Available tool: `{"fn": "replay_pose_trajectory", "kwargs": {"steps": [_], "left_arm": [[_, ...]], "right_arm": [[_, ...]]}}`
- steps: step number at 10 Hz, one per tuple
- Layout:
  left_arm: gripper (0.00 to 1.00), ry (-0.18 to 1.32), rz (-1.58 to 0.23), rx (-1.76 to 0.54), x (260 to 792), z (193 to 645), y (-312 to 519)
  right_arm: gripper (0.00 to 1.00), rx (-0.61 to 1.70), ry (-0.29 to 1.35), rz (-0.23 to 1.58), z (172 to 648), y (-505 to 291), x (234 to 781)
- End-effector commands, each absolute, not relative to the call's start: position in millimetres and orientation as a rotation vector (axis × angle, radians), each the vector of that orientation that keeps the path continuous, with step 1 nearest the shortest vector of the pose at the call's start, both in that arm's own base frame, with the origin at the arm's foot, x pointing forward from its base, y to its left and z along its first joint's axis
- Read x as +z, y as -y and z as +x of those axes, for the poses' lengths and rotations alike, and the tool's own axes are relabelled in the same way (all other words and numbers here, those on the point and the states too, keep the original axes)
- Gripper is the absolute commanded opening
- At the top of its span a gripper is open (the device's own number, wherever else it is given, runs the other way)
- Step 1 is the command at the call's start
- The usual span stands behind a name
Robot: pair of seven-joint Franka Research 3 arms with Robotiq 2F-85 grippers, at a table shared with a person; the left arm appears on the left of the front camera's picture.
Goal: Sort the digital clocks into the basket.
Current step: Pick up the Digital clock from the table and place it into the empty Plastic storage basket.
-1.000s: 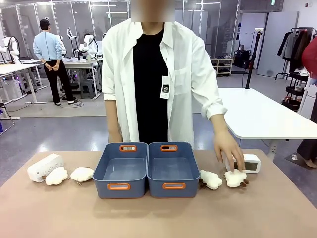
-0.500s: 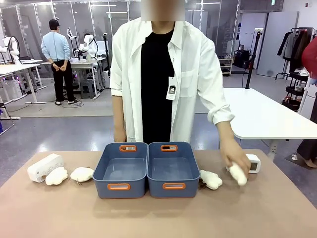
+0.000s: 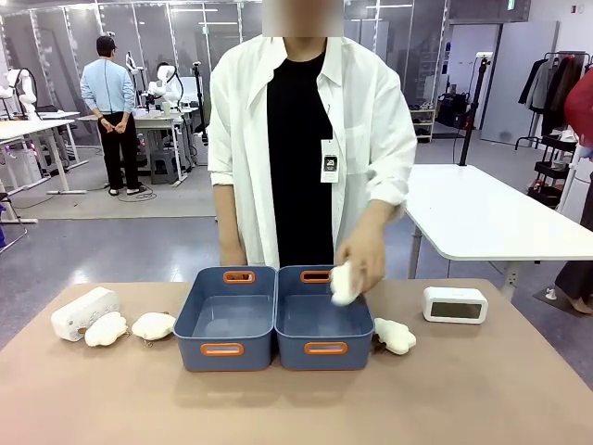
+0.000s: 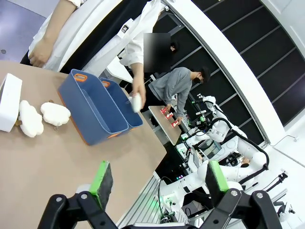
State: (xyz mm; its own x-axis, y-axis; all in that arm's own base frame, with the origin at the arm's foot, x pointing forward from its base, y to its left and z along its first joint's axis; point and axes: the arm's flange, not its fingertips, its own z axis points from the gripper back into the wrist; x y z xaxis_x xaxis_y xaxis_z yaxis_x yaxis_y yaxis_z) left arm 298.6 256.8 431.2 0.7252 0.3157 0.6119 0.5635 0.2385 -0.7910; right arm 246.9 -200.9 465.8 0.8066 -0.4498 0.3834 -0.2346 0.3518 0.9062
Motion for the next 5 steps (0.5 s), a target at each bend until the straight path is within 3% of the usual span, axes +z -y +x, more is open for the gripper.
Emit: {"fn": "replay_pose_trajectory", "kwargs": {"steps": [1, 3, 5], "left_arm": [[1.0, 0.798, -1.364, -0.208, 432, 296, -257], [1.0, 0.802, -1.36, -0.197, 431, 299, -257], [1.0, 0.827, -1.139, -0.202, 452, 294, -250]], "right_arm": [[1.0, -0.143, 0.669, 1.231, 248, 202, 467], [1.0, -0.143, 0.669, 1.231, 248, 202, 467], [1.0, -0.143, 0.669, 1.231, 248, 202, 467]]}}
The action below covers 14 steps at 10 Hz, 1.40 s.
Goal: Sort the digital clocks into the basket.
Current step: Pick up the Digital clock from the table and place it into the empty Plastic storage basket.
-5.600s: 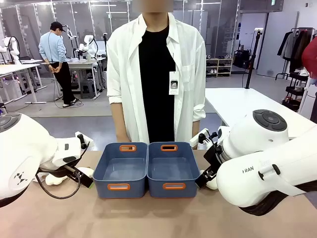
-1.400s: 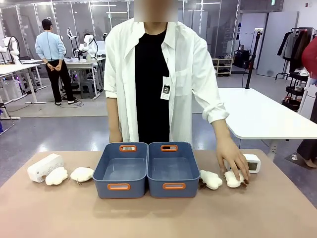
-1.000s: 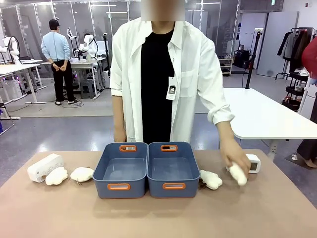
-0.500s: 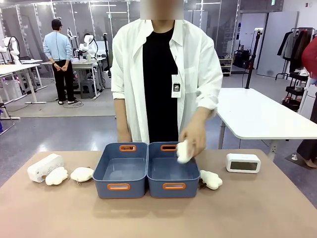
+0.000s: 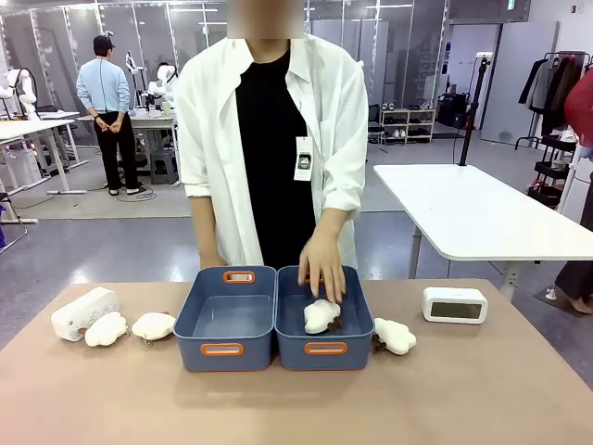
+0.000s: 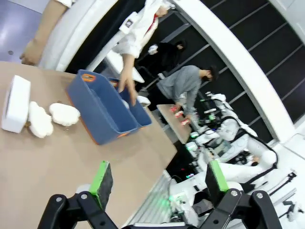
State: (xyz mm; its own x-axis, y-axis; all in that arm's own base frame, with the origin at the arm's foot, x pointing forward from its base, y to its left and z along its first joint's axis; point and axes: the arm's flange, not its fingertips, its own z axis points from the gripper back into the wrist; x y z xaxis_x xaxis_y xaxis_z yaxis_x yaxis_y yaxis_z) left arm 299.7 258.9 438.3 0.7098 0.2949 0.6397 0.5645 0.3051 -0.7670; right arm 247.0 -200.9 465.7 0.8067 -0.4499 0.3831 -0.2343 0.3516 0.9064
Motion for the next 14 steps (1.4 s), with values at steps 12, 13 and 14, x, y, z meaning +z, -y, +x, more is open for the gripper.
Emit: {"fn": "replay_pose_trajectory", "kwargs": {"steps": [12, 13, 14], "left_arm": [[1.0, 0.326, -0.022, -0.449, 478, 526, -76], [1.0, 0.342, 0.004, -0.485, 461, 550, -70], [1.0, 0.282, -0.097, -0.482, 447, 559, -63]], "right_arm": [[1.0, -0.143, 0.669, 1.231, 248, 202, 467], [1.0, -0.143, 0.669, 1.231, 248, 202, 467], [1.0, -0.143, 0.669, 1.231, 248, 202, 467]]}}
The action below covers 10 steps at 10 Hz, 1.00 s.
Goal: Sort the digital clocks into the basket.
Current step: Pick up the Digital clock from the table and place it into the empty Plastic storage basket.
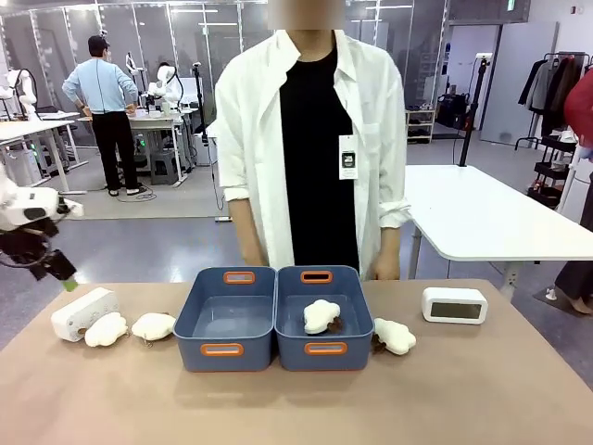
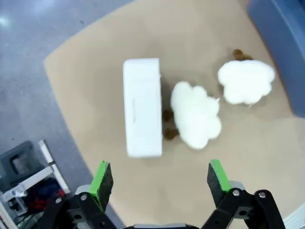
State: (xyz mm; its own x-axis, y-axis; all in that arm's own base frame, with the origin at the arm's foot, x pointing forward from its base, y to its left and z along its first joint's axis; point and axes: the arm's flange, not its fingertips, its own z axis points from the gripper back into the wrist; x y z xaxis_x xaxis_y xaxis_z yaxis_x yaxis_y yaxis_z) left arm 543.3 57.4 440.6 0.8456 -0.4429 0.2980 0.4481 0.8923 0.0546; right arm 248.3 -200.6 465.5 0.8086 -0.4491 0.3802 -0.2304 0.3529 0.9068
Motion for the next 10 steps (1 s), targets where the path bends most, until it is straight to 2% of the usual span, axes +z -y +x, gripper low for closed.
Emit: {"fn": "replay_pose_trajectory", "kwargs": {"steps": [1, 2, 6, 10], "left_arm": [[1.0, 0.259, -0.092, -0.47, 433, 561, -62], [1.0, 0.255, -0.049, -0.458, 420, 571, -63], [1.0, 0.3, -0.057, -0.47, 378, 610, -70], [1.0, 0.285, -0.071, -0.472, 345, 620, -79]], "right_arm": [[1.0, -0.143, 0.669, 1.231, 248, 202, 467], [1.0, -0.143, 0.669, 1.231, 248, 202, 467], [1.0, -0.143, 0.669, 1.231, 248, 202, 467], [1.0, -0.143, 0.669, 1.231, 248, 202, 467]]}}
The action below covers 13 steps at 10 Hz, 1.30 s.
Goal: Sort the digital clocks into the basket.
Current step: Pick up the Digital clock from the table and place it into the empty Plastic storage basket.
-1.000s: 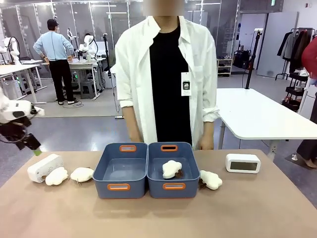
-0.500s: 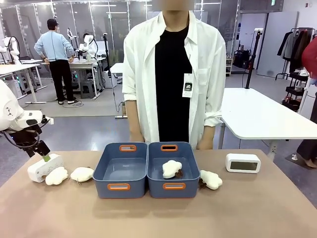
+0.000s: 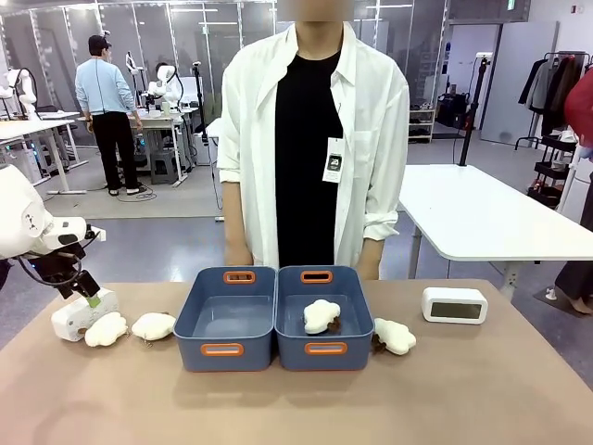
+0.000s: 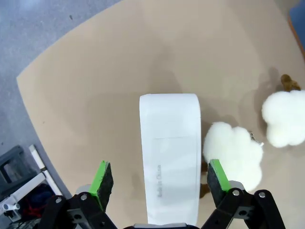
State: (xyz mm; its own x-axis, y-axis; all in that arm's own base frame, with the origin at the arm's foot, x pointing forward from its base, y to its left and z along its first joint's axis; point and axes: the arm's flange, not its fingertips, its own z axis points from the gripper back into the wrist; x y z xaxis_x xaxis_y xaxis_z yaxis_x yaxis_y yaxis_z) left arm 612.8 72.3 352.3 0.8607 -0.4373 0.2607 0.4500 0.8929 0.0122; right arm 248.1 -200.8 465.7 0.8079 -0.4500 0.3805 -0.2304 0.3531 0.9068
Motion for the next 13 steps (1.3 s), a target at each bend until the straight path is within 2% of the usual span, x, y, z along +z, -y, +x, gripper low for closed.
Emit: {"fn": "replay_pose_trajectory", "kwargs": {"steps": [1, 6, 7, 8, 9, 12, 13], "left_arm": [[1.0, 0.269, -0.064, -0.472, 338, 622, -79], [1.0, 0.186, -0.048, -0.451, 320, 615, -79], [0.61, 0.186, -0.052, -0.451, 319, 612, -78], [0.4, 0.197, -0.048, -0.452, 320, 612, -76], [0.01, 0.2, -0.044, -0.448, 322, 611, -76], [0.0, 0.235, -0.04, -0.423, 322, 611, -78], [0.04, 0.241, -0.036, -0.413, 323, 610, -79]], "right_arm": [[1.0, -0.143, 0.669, 1.231, 248, 202, 467], [1.0, -0.143, 0.669, 1.231, 248, 202, 467], [1.0, -0.143, 0.669, 1.231, 248, 202, 467], [1.0, -0.143, 0.669, 1.231, 248, 202, 467], [1.0, -0.143, 0.669, 1.231, 248, 202, 467], [1.0, -0.143, 0.669, 1.231, 248, 202, 467], [1.0, -0.143, 0.669, 1.231, 248, 202, 467]]}}
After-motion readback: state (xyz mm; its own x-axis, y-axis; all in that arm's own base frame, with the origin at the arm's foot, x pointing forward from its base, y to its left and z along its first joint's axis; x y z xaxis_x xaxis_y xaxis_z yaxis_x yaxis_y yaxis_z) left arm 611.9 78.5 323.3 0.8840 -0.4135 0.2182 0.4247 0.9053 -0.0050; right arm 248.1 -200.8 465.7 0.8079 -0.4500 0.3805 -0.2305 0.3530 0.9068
